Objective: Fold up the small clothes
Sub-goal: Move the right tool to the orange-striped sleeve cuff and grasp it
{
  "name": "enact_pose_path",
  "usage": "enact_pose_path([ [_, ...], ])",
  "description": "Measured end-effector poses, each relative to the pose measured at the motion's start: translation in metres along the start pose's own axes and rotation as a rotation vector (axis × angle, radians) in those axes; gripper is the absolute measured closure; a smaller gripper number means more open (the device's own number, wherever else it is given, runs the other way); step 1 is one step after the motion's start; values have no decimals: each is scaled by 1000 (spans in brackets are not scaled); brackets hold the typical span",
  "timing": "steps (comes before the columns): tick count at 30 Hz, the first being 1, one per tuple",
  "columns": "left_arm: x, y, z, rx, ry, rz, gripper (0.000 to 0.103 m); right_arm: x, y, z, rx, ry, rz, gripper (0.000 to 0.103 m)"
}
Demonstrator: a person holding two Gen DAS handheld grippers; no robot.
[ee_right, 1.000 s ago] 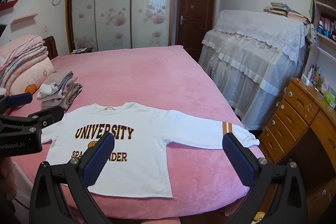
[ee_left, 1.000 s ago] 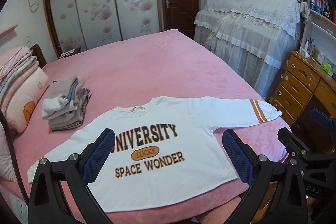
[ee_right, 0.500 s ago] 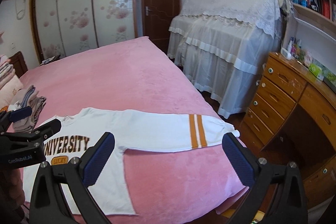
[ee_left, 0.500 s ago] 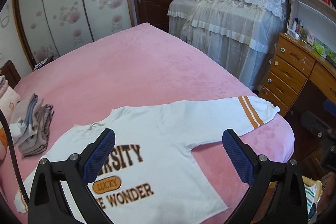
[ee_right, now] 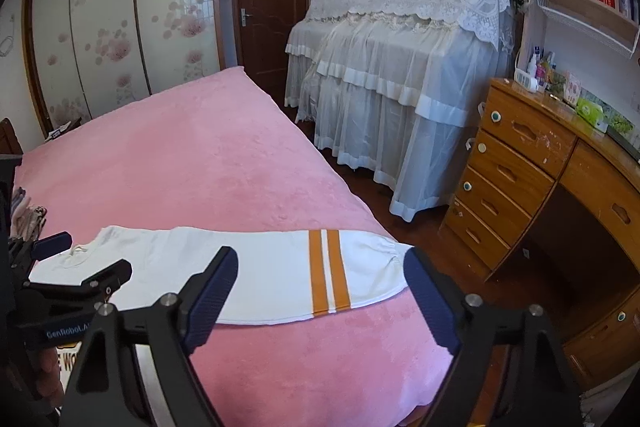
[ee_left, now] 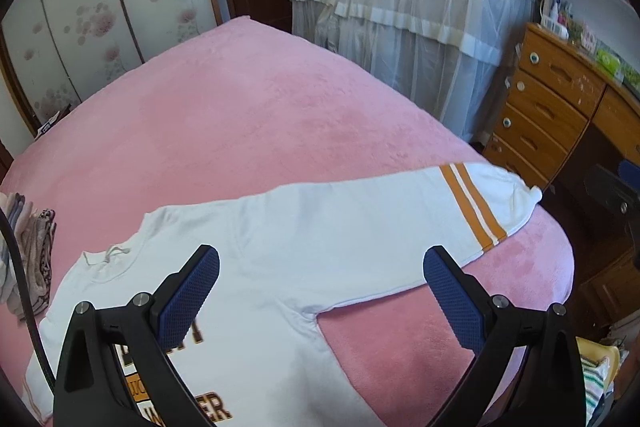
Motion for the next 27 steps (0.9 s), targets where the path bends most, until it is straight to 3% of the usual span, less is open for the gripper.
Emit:
enact_pose_path([
  [14, 54, -26, -83, -148, -46, -18, 2, 76, -39, -112, -284, 79, -234, 21],
  [27, 59, -34, -121, -206, -66, 74, 2, 124, -61, -163, -383, 145, -473, 23],
])
Point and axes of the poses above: each gripper's, at about its wrist camera, not at the fingertips, and z roughly against the way its jaws point, x to its right, y to its top, the point moved 3 cm from there along -z, roughly the way its jaws point, and after that the axes turned 4 degrees about -z, right-handed, at the moved point
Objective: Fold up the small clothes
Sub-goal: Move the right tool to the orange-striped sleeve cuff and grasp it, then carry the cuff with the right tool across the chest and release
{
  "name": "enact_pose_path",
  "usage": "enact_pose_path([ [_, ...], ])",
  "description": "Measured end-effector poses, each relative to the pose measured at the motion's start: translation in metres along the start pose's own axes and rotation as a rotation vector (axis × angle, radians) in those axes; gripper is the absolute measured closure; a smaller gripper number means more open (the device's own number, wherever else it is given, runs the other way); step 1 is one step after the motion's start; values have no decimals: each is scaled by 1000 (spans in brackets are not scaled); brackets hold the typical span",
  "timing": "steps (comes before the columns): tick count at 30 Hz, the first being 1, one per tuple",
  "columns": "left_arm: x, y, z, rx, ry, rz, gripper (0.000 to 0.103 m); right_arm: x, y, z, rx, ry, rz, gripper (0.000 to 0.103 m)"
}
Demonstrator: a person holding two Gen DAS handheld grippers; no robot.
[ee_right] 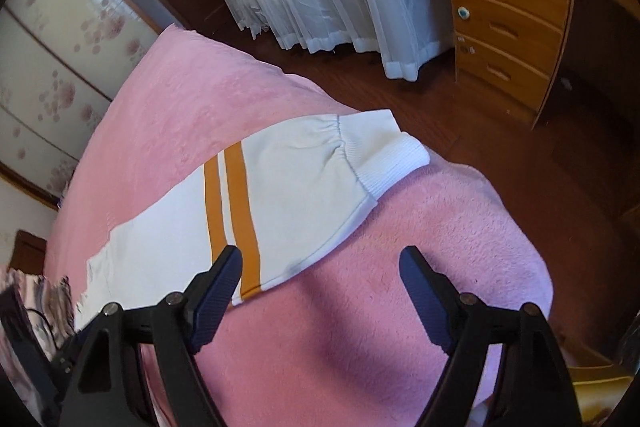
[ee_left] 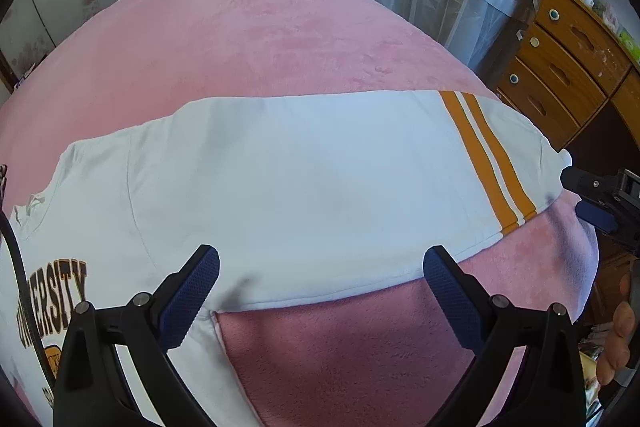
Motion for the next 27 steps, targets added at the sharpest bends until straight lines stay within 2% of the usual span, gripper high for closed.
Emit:
enact_pose_path([
  [7, 3, 0, -5, -13, -9, 19, 2, 4, 10, -19, -8, -24, -25, 37],
  [11, 3, 0, -6, -16, -4, 22, 2, 4, 19, -27, -3, -26, -31, 56],
  [13, 3, 2, -5, -19, -6, 26, 2, 5, 22, -32, -3, -35, -38, 62],
  [15, 2, 3, -3, -18, -8, 28, 2, 4, 24, -33, 8, -39, -37, 79],
  [16, 1, 3, -1, -14, -7, 27, 2, 3, 24, -32, 14, -28, -35, 81],
  [17, 1, 4, 0, -9, -5, 28, 2, 1, 24, -30, 21, -10, -34, 89],
  [22, -14, 10, 15, 13, -5, 60, 2, -28, 19, -1, 88, 77, 35, 91],
  [27, -43, 16, 42, 51, 31, 108, 2, -91, 4, 38, 138, 121, 209, 91],
])
Point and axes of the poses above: each gripper's, at about its wrist camera, not at the fingertips, and z roughly against the way its jaws point, x to its right, y to its top, the point moved 3 cm from there along -z, roughly the way its jaws point, and after that the axes turned 4 degrees about -z, right-handed, at the moved point
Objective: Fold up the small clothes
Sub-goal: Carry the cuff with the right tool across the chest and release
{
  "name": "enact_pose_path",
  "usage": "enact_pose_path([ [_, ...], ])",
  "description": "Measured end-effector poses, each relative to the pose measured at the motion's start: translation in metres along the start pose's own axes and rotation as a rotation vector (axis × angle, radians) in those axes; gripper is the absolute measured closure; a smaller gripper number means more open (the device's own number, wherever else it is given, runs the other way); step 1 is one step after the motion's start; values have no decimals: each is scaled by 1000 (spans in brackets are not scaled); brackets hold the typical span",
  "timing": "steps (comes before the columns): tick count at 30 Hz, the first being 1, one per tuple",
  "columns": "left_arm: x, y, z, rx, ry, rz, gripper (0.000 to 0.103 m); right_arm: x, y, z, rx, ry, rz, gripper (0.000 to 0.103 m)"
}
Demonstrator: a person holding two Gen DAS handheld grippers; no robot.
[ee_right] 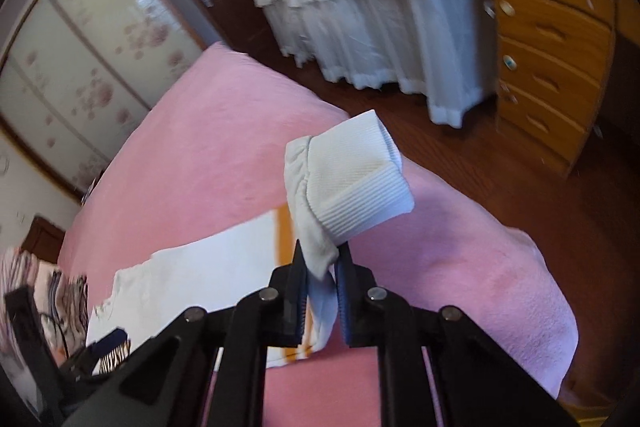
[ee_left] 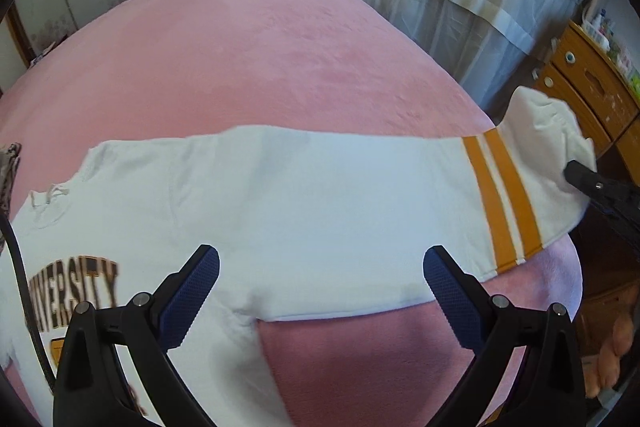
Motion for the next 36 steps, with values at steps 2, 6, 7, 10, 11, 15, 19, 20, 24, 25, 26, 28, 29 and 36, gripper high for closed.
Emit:
enact_pose_path([
  [2, -13, 1, 9, 9, 23, 14, 2, -32, -1, 13, 14, 27, 74, 91],
  [6, -53, -6, 33, 21, 85, 34, 2, -94, -12, 34, 20, 102, 198, 91],
  [7, -61, -7, 38, 27, 100, 36, 2, -108, -15, 37, 18, 125, 225, 91],
  [10, -98, -18, 61, 55, 162, 53, 2, -152, -31, 45, 1, 197, 301, 91],
  [11, -114, -23, 70, 63, 183, 66, 2, -170, -40, 46, -9, 226, 328, 91],
  [15, -174, -48, 93, 69, 208, 147, 2, -218, -74, 33, -62, 292, 396, 91],
  [19, -222, -76, 102, 54, 203, 200, 2, -255, -116, 7, -132, 324, 449, 91],
  [20, -235, -84, 103, 53, 205, 213, 2, -263, -130, -1, -142, 323, 472, 91],
  [24, -272, -114, 95, 21, 210, 282, 2, -280, -171, -37, -196, 294, 546, 91],
  [25, -277, -119, 92, 10, 209, 295, 2, -284, -184, -45, -199, 270, 578, 91],
  [26, -283, -125, 88, -3, 207, 307, 2, -288, -197, -54, -204, 247, 611, 91],
  [28, -292, -132, 79, -23, 207, 322, 2, -291, -217, -67, -212, 210, 657, 91],
  [29, -294, -135, 76, -30, 207, 328, 2, -294, -227, -74, -212, 187, 684, 91],
  [36, -294, -147, 51, -83, 135, 340, 2, -298, -254, -83, -206, 129, 802, 75],
])
Point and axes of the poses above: each gripper's, at about its wrist camera, not at the fingertips, and z roughly against the way its jaws point, x to its right, y to its top, the point moved 3 cm from there along -z, roughly the way its jaws point, and after that the axes turned 4 degrees about -z, right-handed, at the moved point
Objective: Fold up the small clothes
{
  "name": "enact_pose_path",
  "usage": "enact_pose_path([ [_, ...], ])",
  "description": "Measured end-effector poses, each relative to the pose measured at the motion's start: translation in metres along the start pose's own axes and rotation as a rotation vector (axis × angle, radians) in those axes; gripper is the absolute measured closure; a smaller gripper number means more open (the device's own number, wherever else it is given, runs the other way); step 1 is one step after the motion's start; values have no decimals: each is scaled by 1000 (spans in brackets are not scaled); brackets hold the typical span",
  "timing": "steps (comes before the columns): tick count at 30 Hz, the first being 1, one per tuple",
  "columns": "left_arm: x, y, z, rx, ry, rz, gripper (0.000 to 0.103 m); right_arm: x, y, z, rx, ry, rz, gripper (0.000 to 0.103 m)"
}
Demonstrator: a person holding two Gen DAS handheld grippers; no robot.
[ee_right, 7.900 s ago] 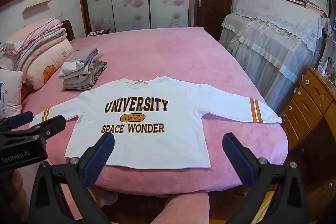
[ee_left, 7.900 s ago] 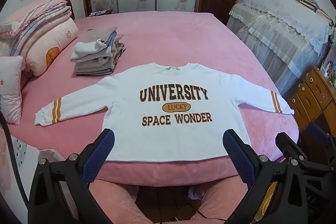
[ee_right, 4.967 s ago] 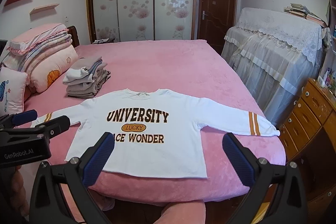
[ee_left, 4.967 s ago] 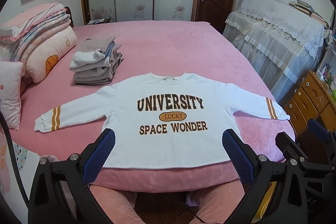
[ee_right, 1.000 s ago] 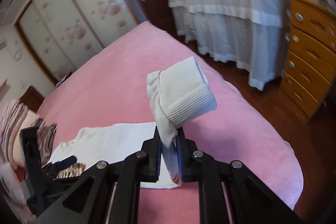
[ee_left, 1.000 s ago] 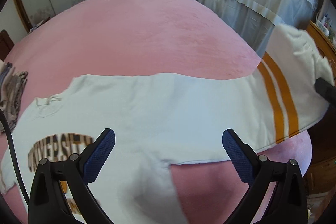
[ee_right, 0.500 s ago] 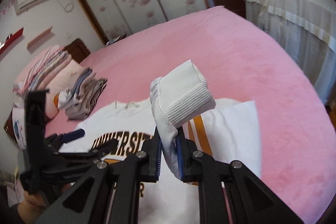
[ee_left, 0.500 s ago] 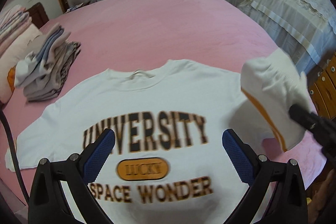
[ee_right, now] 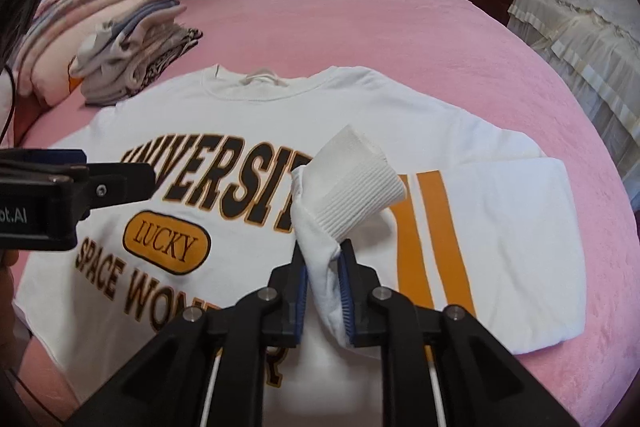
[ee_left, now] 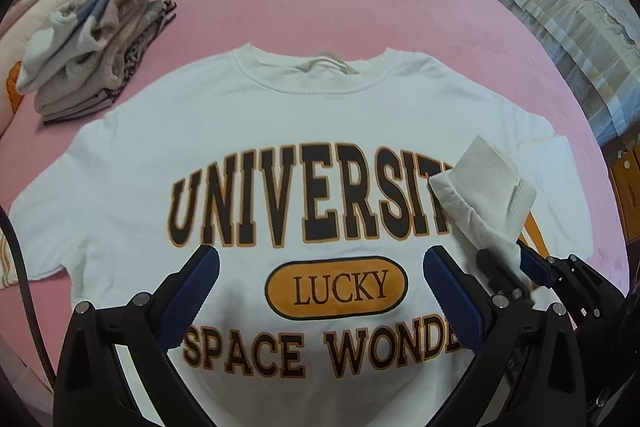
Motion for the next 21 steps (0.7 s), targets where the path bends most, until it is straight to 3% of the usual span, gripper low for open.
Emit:
enact_pose_path([
  [5, 10, -2, -6, -24, -86, -18, 2, -4, -6, 11, 20, 80, 16, 59],
  [14, 31, -6, -14, -91, -299, -62, 2, 11, -16, 40, 32, 82, 39, 57],
  [17, 27, -9, -24, -133, -356, -12, 2, 29, -21, 48, 35, 63, -1, 57],
  [21, 15, -12, -44, -197, -462, 115, 14, 56, -27, 58, 40, 34, -72, 57],
])
Point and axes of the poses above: each gripper's, at about its wrist camera, not at the fingertips, and z roughly against the way its jaws point, x to its right, y to its top, the point moved 3 cm from there along -z, roughly the way its jaws point, and after that the axes turned 4 degrees about -z, right-handed, at the moved point
